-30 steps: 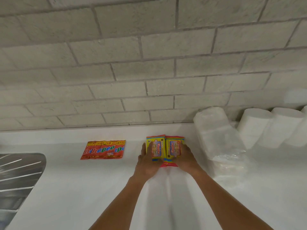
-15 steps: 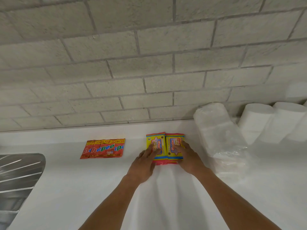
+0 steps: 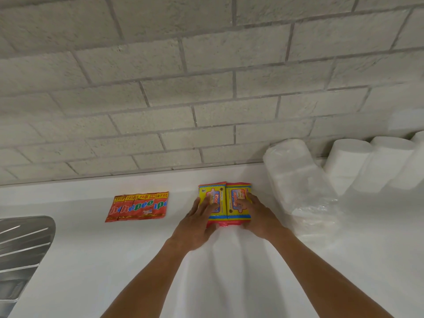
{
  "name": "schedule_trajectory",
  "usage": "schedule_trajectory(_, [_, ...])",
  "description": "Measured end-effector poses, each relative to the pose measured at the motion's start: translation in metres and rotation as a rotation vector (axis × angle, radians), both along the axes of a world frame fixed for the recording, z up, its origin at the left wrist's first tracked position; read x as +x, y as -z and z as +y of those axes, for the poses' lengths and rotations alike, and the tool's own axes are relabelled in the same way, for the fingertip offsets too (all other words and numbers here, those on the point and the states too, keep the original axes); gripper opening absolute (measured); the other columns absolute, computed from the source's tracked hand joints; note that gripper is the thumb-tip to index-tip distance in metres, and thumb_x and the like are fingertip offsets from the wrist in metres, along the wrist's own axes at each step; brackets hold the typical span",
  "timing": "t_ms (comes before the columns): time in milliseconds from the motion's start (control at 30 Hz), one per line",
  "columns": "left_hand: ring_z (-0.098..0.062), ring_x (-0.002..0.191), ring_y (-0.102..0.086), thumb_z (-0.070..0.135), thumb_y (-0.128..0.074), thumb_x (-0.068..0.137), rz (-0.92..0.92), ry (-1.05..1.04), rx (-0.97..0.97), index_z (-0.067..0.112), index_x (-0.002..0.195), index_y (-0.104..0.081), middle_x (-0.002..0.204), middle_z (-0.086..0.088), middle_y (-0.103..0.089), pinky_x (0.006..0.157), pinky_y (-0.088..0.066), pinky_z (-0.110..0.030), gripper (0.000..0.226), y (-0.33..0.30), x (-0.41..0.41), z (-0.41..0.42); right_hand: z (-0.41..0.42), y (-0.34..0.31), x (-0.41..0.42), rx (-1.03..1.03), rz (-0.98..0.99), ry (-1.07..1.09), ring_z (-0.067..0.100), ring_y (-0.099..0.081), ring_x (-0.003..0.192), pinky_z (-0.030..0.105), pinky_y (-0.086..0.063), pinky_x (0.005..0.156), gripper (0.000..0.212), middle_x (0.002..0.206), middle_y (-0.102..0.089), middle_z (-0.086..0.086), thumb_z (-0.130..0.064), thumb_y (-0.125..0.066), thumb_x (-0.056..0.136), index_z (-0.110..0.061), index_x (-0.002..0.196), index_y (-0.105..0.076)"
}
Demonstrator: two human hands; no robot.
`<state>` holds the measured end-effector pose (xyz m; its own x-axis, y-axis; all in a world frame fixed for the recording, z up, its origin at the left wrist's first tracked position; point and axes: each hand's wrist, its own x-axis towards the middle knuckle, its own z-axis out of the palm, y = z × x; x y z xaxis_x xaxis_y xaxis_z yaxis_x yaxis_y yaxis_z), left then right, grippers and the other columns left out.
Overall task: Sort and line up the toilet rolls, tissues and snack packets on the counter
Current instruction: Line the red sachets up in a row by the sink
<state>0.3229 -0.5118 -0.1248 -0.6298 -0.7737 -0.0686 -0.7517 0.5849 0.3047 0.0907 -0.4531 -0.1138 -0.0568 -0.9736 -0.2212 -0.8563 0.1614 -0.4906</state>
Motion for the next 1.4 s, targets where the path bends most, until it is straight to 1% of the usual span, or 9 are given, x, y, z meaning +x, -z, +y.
schedule_trajectory(167, [-0.026, 0.155, 0.000, 0.051, -0.049, 0.099, -0.024, -0.012, 0.039, 0.035, 0.154, -0.021, 0.167, 0.011, 0.000, 0.106, -0.048, -0.047, 0.064, -0.003, -0.004, 0.000, 0.000, 0.001, 0.002, -0.007, -0.018, 0.007, 0.024, -0.051, 0.132, 0.039, -0.048, 0.105, 0.076, 0.164, -0.016, -0.003, -0.035, -0.073, 0.087, -0.031, 0.151, -0.032])
schedule_trajectory(267, [-0.029, 0.154, -0.001, 0.054, -0.048, 0.098, -0.031, -0.031, 0.051, 0.042, 0.156, -0.006, 0.167, 0.012, 0.007, 0.106, -0.048, -0.048, 0.073, -0.002, -0.004, 0.003, 0.001, 0.001, 0.006, -0.008, -0.036, 0.010, 0.023, -0.042, 0.139, 0.039, -0.046, 0.108, 0.081, 0.165, -0.011, -0.002, -0.035, -0.073, 0.087, -0.032, 0.154, -0.027])
schedule_trajectory(400, [-0.032, 0.154, 0.004, 0.064, -0.037, 0.097, -0.045, -0.052, 0.015, 0.046, 0.156, 0.002, 0.166, 0.009, 0.012, 0.115, -0.036, -0.048, 0.072, 0.003, -0.005, 0.013, 0.001, -0.002, 0.011, -0.013, 0.058, 0.013, 0.029, -0.005, 0.153, 0.047, -0.021, 0.122, 0.089, 0.166, -0.002, -0.003, -0.044, -0.070, 0.086, -0.030, 0.157, -0.018])
schedule_trajectory(500, [-0.035, 0.154, -0.002, 0.078, -0.006, 0.089, -0.047, -0.073, -0.032, 0.045, 0.156, 0.001, 0.167, 0.009, 0.012, 0.117, -0.033, -0.049, 0.075, 0.012, -0.006, 0.017, -0.003, -0.007, 0.019, -0.045, 0.120, -0.034, 0.026, 0.002, 0.154, 0.053, -0.009, 0.123, 0.083, 0.166, -0.005, -0.005, -0.049, -0.064, 0.090, -0.028, 0.156, -0.019])
schedule_trajectory(567, [-0.036, 0.153, -0.005, 0.079, -0.001, 0.086, -0.037, -0.087, -0.052, 0.045, 0.156, 0.000, 0.167, 0.007, 0.010, 0.116, -0.034, -0.049, 0.078, 0.015, -0.008, 0.018, -0.006, -0.006, 0.025, -0.046, 0.129, -0.067, 0.023, 0.000, 0.154, 0.054, -0.010, 0.123, 0.078, 0.166, -0.009, -0.006, -0.049, -0.062, 0.091, -0.027, 0.155, -0.022])
schedule_trajectory(667, [-0.036, 0.154, -0.004, 0.064, -0.025, 0.099, -0.044, -0.091, -0.043, 0.044, 0.156, 0.000, 0.167, 0.007, 0.011, 0.116, -0.034, -0.048, 0.066, 0.016, -0.010, 0.016, -0.008, -0.001, 0.029, -0.036, 0.129, -0.087, 0.023, -0.003, 0.154, 0.052, -0.016, 0.121, 0.072, 0.165, -0.013, -0.004, -0.047, -0.061, 0.093, -0.025, 0.153, -0.028])
schedule_trajectory(867, [-0.032, 0.154, -0.007, 0.062, -0.042, 0.097, -0.016, -0.055, -0.027, 0.045, 0.156, 0.000, 0.167, 0.008, 0.012, 0.114, -0.036, -0.048, 0.074, 0.015, -0.007, 0.012, -0.002, 0.009, 0.024, -0.017, 0.082, 0.004, 0.037, -0.010, 0.151, 0.047, -0.023, 0.121, 0.079, 0.166, -0.006, -0.001, -0.046, -0.066, 0.089, -0.031, 0.155, -0.025])
schedule_trajectory(1033, [-0.031, 0.151, -0.021, 0.060, -0.041, 0.098, -0.044, -0.047, -0.047, 0.044, 0.156, 0.000, 0.167, 0.006, 0.013, 0.112, -0.041, -0.047, 0.073, 0.020, -0.008, 0.010, 0.000, 0.010, 0.021, -0.040, 0.041, 0.012, 0.027, -0.022, 0.149, 0.040, -0.038, 0.114, 0.076, 0.165, -0.013, -0.002, -0.038, -0.067, 0.090, -0.032, 0.154, -0.027])
schedule_trajectory(1400, [-0.028, 0.150, -0.022, 0.047, -0.044, 0.102, -0.042, -0.058, -0.048, 0.041, 0.157, -0.003, 0.167, 0.004, 0.010, 0.108, -0.045, -0.042, 0.069, 0.013, -0.003, 0.013, 0.003, 0.008, 0.028, -0.069, 0.067, -0.010, 0.020, -0.023, 0.149, 0.037, -0.040, 0.110, 0.071, 0.165, -0.012, -0.005, -0.036, -0.063, 0.093, -0.033, 0.155, -0.027])
